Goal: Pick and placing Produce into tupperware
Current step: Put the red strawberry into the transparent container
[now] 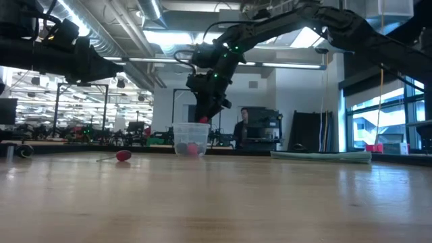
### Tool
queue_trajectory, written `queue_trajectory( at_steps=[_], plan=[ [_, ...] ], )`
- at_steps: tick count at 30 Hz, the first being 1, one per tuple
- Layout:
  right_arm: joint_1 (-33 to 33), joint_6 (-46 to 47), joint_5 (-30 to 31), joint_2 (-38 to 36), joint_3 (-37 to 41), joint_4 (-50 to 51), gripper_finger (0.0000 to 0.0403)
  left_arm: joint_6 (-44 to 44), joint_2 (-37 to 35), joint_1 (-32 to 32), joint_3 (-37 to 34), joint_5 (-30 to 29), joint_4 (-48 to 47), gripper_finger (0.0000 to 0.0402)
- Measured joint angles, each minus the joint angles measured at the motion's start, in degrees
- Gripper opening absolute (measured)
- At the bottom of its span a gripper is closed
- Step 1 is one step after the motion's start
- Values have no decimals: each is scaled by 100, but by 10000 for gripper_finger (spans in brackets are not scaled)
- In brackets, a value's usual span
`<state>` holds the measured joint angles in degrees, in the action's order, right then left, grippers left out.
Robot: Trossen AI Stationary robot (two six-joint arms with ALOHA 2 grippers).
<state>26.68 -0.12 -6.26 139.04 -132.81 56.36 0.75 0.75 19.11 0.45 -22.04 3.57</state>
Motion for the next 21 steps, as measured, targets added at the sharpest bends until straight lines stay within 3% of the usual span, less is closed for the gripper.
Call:
queue_trajectory(
  at_steps=[21],
  plan=[
    [-68, 92, -37, 234, 0, -474, 147, -12, 2, -1, -1, 2, 2, 247]
  ],
)
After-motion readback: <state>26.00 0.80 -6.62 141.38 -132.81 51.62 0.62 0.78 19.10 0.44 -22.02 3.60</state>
